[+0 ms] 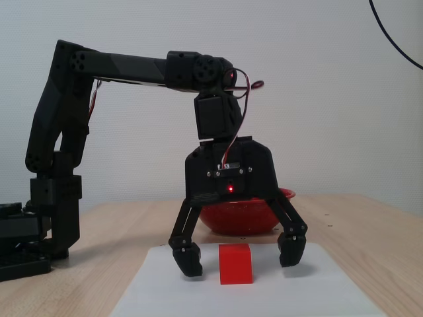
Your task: Grasp the red cube and put it in the red bowl.
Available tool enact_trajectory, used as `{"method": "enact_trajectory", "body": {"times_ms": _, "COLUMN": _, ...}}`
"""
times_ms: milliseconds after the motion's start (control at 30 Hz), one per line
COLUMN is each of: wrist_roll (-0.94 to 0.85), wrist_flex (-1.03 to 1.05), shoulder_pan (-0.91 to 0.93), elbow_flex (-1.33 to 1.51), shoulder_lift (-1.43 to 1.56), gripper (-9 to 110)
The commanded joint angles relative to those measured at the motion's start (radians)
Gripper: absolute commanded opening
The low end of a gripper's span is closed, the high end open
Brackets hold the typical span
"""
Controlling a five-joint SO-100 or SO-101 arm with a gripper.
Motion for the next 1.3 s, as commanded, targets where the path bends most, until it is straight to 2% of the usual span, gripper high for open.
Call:
{"method": "enact_trajectory", "body": {"times_ms": 0, "wrist_roll": -0.002, "wrist_flex": -0.031, "shoulder_pan": 0.012, "elbow_flex": -0.107, "shoulder_lift": 0.051, "gripper": 55}}
{"method": "enact_trajectory", "body": {"times_ms": 167, "wrist_roll": -0.008, "wrist_flex": -0.038, "shoulder_pan": 0.012, "elbow_flex": -0.109, "shoulder_lift": 0.049, "gripper": 47}}
{"method": "enact_trajectory", "body": {"times_ms": 467, "wrist_roll": -0.012, "wrist_flex": -0.023, "shoulder_pan": -0.003, "elbow_flex": -0.098, "shoulder_lift": 0.075, "gripper": 16}}
{"method": "enact_trajectory", "body": {"times_ms": 567, "wrist_roll": -0.020, "wrist_flex": -0.002, "shoulder_pan": -0.009, "elbow_flex": -0.097, "shoulder_lift": 0.092, "gripper": 0}}
{"method": "enact_trajectory", "body": {"times_ms": 1267, "wrist_roll": -0.087, "wrist_flex": 0.362, "shoulder_pan": 0.032, "elbow_flex": -0.327, "shoulder_lift": 0.198, "gripper": 0}}
